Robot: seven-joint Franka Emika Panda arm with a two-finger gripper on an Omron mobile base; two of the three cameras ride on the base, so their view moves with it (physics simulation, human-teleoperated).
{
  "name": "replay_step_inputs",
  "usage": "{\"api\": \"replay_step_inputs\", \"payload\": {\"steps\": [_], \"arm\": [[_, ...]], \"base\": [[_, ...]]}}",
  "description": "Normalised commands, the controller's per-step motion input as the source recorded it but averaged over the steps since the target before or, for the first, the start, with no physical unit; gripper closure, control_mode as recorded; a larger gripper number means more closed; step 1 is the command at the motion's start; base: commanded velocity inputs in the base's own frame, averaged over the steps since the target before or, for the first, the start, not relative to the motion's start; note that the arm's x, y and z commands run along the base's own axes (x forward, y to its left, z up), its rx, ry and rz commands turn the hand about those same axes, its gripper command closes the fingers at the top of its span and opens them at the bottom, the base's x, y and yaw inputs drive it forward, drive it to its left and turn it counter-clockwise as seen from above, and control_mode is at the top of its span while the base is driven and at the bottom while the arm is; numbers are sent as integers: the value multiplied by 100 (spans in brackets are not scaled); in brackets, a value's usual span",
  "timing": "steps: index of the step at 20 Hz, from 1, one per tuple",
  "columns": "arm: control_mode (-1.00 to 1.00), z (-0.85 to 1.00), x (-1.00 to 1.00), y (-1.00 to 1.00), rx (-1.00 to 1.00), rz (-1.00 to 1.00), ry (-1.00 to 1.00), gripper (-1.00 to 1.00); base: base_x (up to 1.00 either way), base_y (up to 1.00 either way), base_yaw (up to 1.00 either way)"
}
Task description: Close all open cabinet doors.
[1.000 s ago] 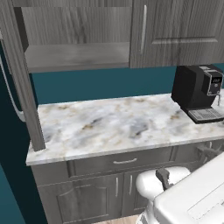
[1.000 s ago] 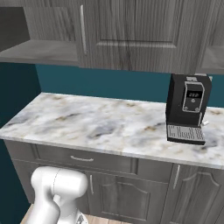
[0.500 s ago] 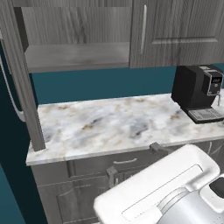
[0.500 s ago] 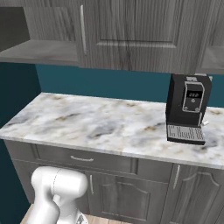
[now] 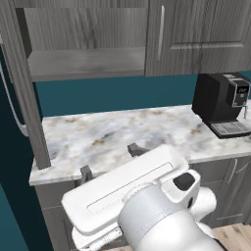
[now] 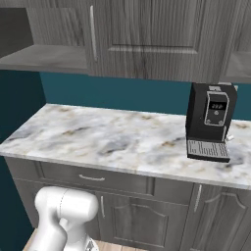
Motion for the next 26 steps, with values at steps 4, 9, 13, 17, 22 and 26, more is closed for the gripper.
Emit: {"api": "replay_step_inputs", "payload": {"steps": [4, 9, 13, 17, 22, 26], "arm": [[-100, -10, 42, 33, 0, 0, -6, -100], [-100, -3, 24, 47, 0, 0, -1, -100], [-100, 0, 21, 30, 0, 0, -1, -100], [-100, 0, 21, 9, -1, 0, 0, -100], [-100, 0, 11, 9, 0, 0, 0, -100], [-100, -1, 1, 25, 0, -1, 0, -100]], "base": [[0, 0, 0], [0, 0, 0], [0, 0, 0], [0, 0, 0], [0, 0, 0], [0, 0, 0]]}}
